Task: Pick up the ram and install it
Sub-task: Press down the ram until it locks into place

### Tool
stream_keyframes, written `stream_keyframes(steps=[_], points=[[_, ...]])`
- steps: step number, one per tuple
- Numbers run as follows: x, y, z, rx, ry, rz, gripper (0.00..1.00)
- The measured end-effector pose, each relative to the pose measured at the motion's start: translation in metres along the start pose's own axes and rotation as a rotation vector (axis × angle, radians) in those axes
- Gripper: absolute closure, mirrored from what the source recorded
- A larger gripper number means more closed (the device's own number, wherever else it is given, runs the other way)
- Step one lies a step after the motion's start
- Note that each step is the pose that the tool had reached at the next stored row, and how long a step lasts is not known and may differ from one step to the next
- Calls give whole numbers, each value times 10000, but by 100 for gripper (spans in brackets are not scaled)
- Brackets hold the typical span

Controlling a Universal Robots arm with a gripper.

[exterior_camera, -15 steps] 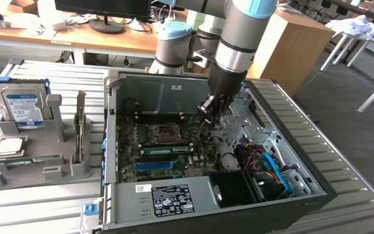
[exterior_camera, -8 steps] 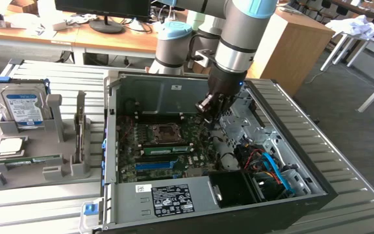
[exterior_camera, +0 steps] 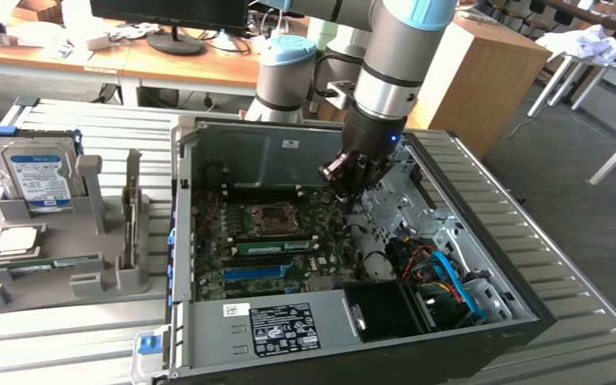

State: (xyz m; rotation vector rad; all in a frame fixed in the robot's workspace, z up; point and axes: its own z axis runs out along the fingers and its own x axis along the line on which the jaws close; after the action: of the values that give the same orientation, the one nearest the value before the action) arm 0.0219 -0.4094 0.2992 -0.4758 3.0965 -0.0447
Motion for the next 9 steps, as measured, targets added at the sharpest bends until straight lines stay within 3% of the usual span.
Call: stream_keyframes(steps=[9], points=[[0, 0, 4, 7, 48, 1635, 90]])
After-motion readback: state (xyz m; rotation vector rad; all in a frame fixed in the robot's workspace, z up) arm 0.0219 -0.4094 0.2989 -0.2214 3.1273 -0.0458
